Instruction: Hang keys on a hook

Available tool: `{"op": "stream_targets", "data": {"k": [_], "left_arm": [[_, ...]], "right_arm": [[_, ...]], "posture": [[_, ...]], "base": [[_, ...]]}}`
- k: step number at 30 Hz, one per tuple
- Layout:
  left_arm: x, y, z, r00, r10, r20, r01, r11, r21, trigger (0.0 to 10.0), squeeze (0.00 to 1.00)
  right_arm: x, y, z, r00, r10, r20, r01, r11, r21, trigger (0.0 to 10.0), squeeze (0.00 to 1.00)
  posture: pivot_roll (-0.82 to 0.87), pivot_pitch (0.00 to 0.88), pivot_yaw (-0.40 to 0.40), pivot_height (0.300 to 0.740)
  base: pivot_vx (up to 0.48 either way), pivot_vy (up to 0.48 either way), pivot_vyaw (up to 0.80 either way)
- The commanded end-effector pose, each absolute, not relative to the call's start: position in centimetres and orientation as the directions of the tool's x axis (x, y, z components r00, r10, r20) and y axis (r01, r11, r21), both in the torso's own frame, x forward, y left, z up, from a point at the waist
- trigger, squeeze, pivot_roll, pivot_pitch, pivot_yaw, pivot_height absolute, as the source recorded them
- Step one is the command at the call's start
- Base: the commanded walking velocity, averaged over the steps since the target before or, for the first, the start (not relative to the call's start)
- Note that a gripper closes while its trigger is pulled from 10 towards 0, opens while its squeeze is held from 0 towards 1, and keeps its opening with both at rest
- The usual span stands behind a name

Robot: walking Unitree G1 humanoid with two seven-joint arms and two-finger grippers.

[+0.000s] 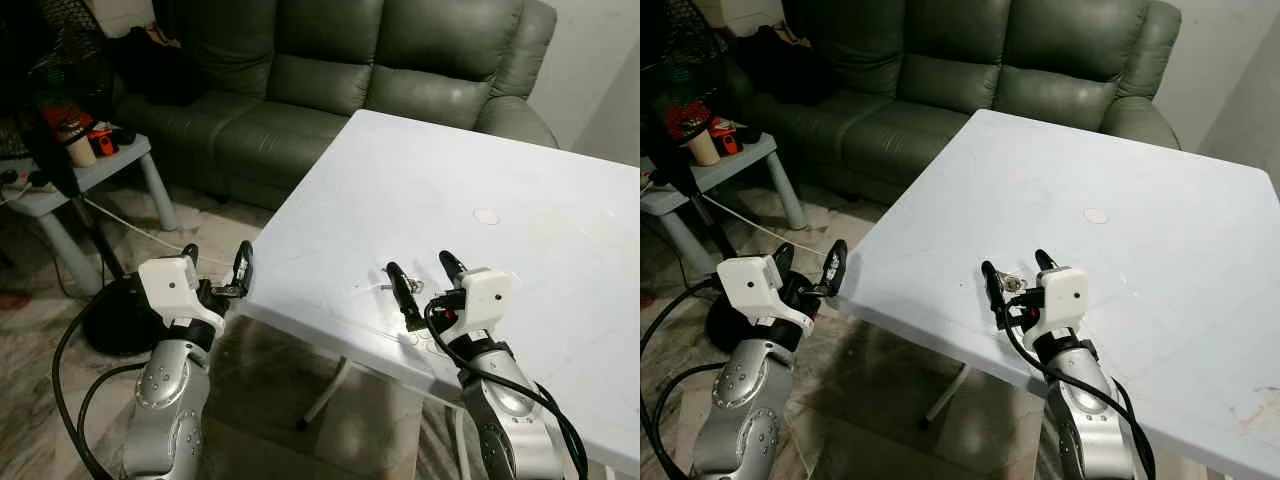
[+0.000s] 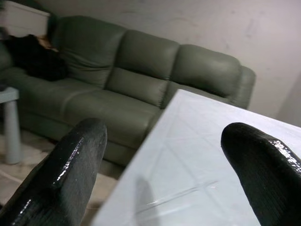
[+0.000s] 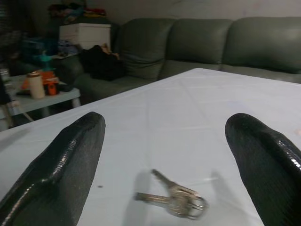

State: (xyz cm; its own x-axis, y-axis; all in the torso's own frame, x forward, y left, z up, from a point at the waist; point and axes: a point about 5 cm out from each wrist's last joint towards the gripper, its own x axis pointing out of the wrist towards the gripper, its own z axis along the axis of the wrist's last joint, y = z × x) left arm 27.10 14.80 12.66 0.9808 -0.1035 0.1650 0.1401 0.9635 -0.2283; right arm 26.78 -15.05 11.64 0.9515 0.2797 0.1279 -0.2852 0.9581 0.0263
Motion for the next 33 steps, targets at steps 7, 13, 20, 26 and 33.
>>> {"op": "stream_targets", "data": {"k": [7,13,20,26,33], "left_arm": [[27.1,14.5,12.7,0.979,-0.112,0.169,0.148,0.965,-0.218,10.0,0.0],[26.8,14.3,12.4,0.978,-0.139,0.158,0.171,0.963,-0.21,10.0,0.0],[26.0,13.1,12.1,0.958,-0.248,0.143,0.269,0.951,-0.152,10.0,0.0],[25.5,12.3,12.3,0.943,-0.302,0.144,0.32,0.939,-0.127,10.0,0.0],[25.2,11.9,12.6,0.93,-0.337,0.145,0.353,0.93,-0.1,10.0,0.0]], "right_arm": [[26.8,-15.2,11.7,0.951,0.284,0.12,-0.288,0.957,0.023,10.0,0.0],[27.0,-14.8,11.6,0.944,0.315,0.093,-0.316,0.949,-0.01,10.0,0.0],[28.3,-14.8,12.2,0.937,0.341,0.075,-0.336,0.939,-0.066,10.0,0.0],[29.9,-14.7,13.1,0.935,0.348,0.066,-0.342,0.935,-0.096,10.0,0.0],[31.4,-14.5,13.6,0.935,0.353,0.034,-0.348,0.932,-0.1,10.0,0.0]], "posture": [[0.02,0.0,-0.042,0.736],[0.02,0.0,-0.045,0.736],[0.03,0.0,-0.048,0.736],[0.04,0.0,-0.051,0.736],[0.06,0.016,-0.063,0.736]], "base": [[0.0,0.0,0.0],[0.0,0.0,0.0],[0.0,0.0,0.0],[0.0,0.0,0.0],[0.0,0.0,0.0]]}}
